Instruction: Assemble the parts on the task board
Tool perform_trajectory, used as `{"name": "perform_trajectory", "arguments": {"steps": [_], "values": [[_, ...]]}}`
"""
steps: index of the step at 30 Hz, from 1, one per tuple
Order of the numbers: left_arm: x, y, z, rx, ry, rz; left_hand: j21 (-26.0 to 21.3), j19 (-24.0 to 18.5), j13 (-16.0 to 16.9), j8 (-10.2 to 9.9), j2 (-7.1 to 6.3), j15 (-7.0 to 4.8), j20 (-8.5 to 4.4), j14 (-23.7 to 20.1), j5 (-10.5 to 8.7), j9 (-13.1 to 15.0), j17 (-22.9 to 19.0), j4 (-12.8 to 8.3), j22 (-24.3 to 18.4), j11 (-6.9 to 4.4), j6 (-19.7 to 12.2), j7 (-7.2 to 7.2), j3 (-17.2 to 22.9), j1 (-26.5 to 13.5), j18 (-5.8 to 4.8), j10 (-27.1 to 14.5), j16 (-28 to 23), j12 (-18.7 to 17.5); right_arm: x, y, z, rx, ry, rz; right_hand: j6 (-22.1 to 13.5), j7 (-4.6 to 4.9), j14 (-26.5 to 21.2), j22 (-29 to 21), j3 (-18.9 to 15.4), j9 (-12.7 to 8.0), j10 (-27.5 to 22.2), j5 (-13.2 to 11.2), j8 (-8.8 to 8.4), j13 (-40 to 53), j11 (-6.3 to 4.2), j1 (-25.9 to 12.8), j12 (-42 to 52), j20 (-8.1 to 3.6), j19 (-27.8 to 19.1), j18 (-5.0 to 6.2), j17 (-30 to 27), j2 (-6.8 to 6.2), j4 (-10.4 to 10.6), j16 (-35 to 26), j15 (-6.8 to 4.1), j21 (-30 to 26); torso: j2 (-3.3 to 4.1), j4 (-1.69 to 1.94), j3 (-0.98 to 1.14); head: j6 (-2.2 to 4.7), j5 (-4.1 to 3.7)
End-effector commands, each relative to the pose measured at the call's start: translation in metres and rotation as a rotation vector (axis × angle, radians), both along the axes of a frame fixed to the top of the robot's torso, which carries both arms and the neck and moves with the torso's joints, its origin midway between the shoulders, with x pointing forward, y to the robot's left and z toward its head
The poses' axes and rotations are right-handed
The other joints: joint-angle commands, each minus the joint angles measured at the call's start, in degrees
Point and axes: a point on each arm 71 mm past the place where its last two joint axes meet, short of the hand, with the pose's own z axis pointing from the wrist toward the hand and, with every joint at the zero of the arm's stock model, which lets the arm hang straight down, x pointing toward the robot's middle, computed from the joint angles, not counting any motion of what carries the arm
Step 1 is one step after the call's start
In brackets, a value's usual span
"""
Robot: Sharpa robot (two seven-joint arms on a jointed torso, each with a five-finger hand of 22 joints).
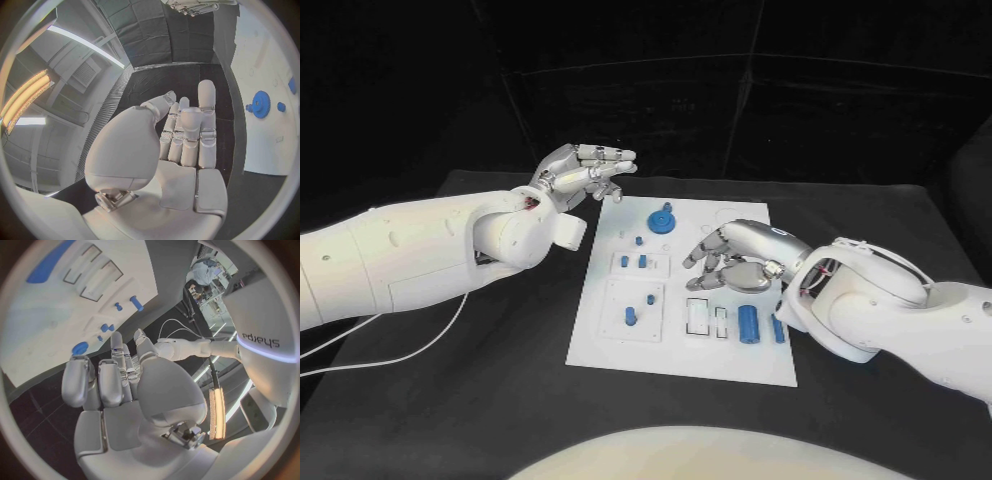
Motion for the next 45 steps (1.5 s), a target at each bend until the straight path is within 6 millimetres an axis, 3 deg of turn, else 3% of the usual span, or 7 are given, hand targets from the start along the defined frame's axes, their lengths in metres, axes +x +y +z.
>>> {"name": "perform_trajectory", "arguments": {"steps": [1, 5, 11, 16, 21, 28, 45], "values": [[-0.001, -0.001, 0.001, -0.008, -0.004, -0.010, -0.4, -0.3, 0.1, 0.2, 0.17, -0.05, 0.17, -0.5, 0.16, 0.0, 0.0, 0.0, -0.1, -0.18, -0.5, 0.08, -0.1, -0.2, 0.69, -0.4, -0.3, 0.3, 0.004, -0.028, 0.000, 0.091, 0.173, -0.180, 0.9, -1.17, 2.6, 2.5, -0.8, 0.1, 4.1, 1.1, 0.98, 2.5, -1.23, -0.3, 3.3, -1.20, 1.6, -1.22, 2.5, -0.09, 1.1, 1.8, -1.15, 1.6, -0.01, -0.07, -0.16, 0.72, -1.74], [-0.001, -0.003, 0.002, -0.010, -0.005, -0.013, -0.4, -0.3, 0.1, 0.2, 0.17, -0.05, 0.17, -0.5, 0.16, 0.0, 0.0, 0.0, -0.1, -0.18, -0.5, 0.08, -0.1, -0.2, 0.69, -0.4, -0.3, 0.3, 0.005, -0.059, -0.002, 0.041, 0.223, -0.306, 2.4, -2.58, 3.0, 5.4, -3.9, 0.5, 5.5, 3.3, 3.21, 9.5, -2.58, -2.8, 10.2, -2.46, 3.4, -1.86, 5.6, -0.35, 5.3, 4.0, -2.33, 3.5, -0.06, -0.25, -0.41, 1.20, -2.86], [-0.001, -0.003, 0.001, -0.011, -0.005, -0.014, -0.4, -0.3, 0.1, 0.2, 0.21, -0.05, 0.17, -0.5, 0.16, 0.0, 0.0, -0.1, -0.1, -0.20, -0.4, 0.06, -0.1, -0.2, 0.69, -0.3, -0.2, 0.4, 0.002, -0.091, -0.009, -0.070, 0.212, -0.424, 3.4, -3.49, 3.5, 9.1, -8.0, 2.5, 6.6, 2.4, 8.48, 44.3, -3.39, -1.7, 40.6, -3.02, 5.4, -2.67, 10.8, -0.42, 12.0, 7.3, -2.90, 5.7, -0.11, -0.50, -0.01, 1.37, -4.13], [-0.002, -0.003, 0.000, -0.010, -0.003, -0.014, -0.4, -0.3, 0.1, 0.2, 0.21, -0.05, 0.17, -0.5, 0.16, 0.0, 0.0, -0.1, -0.1, -0.20, -0.4, 0.06, -0.1, -0.2, 0.69, -0.3, -0.2, 0.4, -0.007, -0.102, -0.019, -0.171, 0.223, -0.481, 1.1, -3.32, 3.5, 9.8, -10.4, 3.8, 6.4, 0.8, 11.18, 52.8, -2.94, -2.3, 46.8, -2.77, 5.7, -2.77, 11.8, -1.57, 17.7, 7.9, -2.58, 6.0, -0.11, -0.49, -0.12, 1.34, -5.12], [-0.002, -0.004, -0.001, -0.012, -0.002, -0.018, -0.4, -0.3, 0.1, 0.2, 0.21, -0.05, 0.17, -0.5, 0.16, 0.0, 0.0, -0.1, -0.1, -0.20, -0.4, 0.06, -0.1, -0.2, 0.69, -0.3, -0.2, 0.4, -0.014, -0.105, -0.030, -0.245, 0.250, -0.514, -0.8, -3.26, 3.4, 9.8, -9.6, 4.9, 6.1, 0.2, 13.69, 55.6, -2.70, -3.1, 48.2, -2.63, 5.6, -2.74, 11.8, -4.64, 23.8, 7.9, -2.35, 6.0, -0.06, -0.35, -0.13, 1.28, -5.94], [-0.002, -0.003, -0.001, -0.011, -0.001, -0.017, -0.4, -0.3, 0.1, 0.3, 0.24, -0.05, 0.18, -0.5, 0.15, 0.0, 0.0, 0.0, -0.1, -0.20, -0.4, 0.06, -0.2, -0.2, 0.70, -0.3, -0.2, 0.5, -0.022, -0.101, -0.041, -0.295, 0.279, -0.510, -1.4, -3.21, 3.5, 9.8, -8.3, 5.4, 6.5, -0.1, 14.98, 57.5, -2.76, -3.9, 49.4, -2.56, 5.6, -2.76, 11.9, -5.94, 24.2, 7.9, -2.37, 6.0, -0.05, -0.36, -0.16, 1.02, -6.30], [-0.002, -0.002, -0.001, -0.009, 0.000, -0.013, -0.4, -0.3, 0.1, 0.3, 0.26, -0.05, 0.18, -0.5, 0.15, 0.0, 0.0, 0.0, -0.1, -0.20, -0.4, 0.06, -0.2, -0.3, 0.69, -0.3, -0.2, 0.5, -0.027, -0.081, -0.059, -0.305, 0.319, -0.467, -2.0, -3.35, 3.6, 10.1, -6.5, 6.1, 6.9, 2.3, 16.85, 59.3, -2.87, -4.6, 50.5, -2.60, 5.8, -2.81, 12.5, -6.24, 24.1, 8.2, -2.45, 6.1, -0.08, -0.37, -0.15, 0.70, -6.30]]}}
